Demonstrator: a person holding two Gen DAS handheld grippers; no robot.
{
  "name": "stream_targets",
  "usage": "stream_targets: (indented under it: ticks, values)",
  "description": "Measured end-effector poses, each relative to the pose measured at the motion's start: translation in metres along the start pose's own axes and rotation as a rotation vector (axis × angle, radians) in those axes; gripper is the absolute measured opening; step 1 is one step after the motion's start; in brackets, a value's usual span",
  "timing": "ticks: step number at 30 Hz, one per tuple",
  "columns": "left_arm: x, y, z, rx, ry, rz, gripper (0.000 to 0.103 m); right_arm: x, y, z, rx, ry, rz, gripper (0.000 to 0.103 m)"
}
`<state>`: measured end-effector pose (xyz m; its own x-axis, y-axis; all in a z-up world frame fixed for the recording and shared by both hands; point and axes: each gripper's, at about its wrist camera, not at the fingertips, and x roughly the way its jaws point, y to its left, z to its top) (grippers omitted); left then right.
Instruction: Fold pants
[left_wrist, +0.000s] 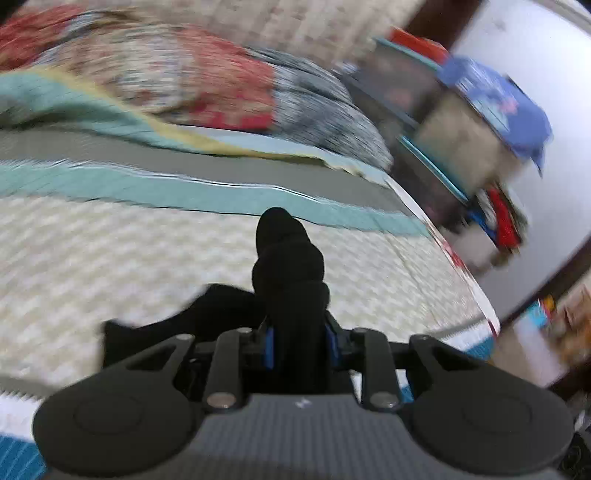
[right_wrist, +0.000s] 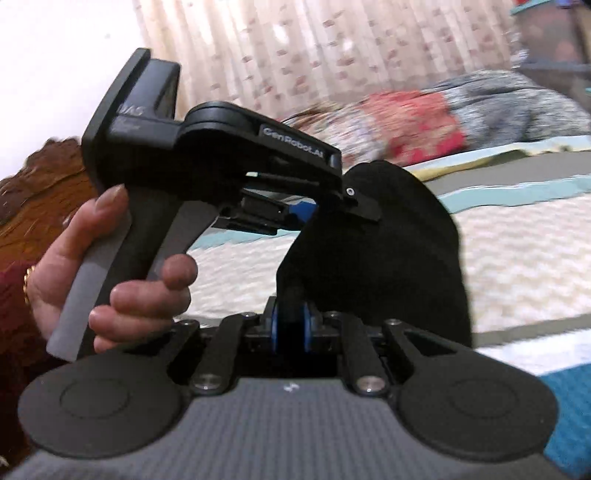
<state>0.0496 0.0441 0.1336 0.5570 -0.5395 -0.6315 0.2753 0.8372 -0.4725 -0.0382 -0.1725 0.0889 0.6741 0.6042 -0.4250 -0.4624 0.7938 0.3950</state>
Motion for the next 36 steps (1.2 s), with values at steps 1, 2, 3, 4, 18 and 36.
stream_targets:
  ticks: [1, 2, 3, 4, 18, 36]
  values:
    - [-0.006, 0.016, -0.002, -0.037, -0.009, 0.008, 0.024, 0.010, 0.008, 0.000, -0.012, 0.018, 0.016, 0.015]
    - [-0.011, 0.031, -0.006, -0.072, -0.015, 0.019, 0.024, 0.020, 0.015, -0.001, -0.022, 0.039, 0.026, 0.015]
    - [-0.014, 0.046, -0.011, -0.108, -0.018, 0.036, 0.024, 0.031, 0.016, -0.002, -0.026, 0.063, 0.032, 0.015]
    - [-0.015, 0.058, -0.016, -0.134, -0.017, 0.053, 0.024, 0.043, 0.021, -0.005, -0.027, 0.093, 0.038, 0.015]
    - [0.006, 0.126, -0.061, -0.315, 0.017, 0.210, 0.082, 0.039, 0.028, -0.027, -0.167, 0.153, 0.080, 0.040]
    - [0.010, 0.090, -0.124, -0.156, 0.066, 0.336, 0.097, 0.002, -0.030, -0.056, 0.030, 0.178, -0.133, 0.040]
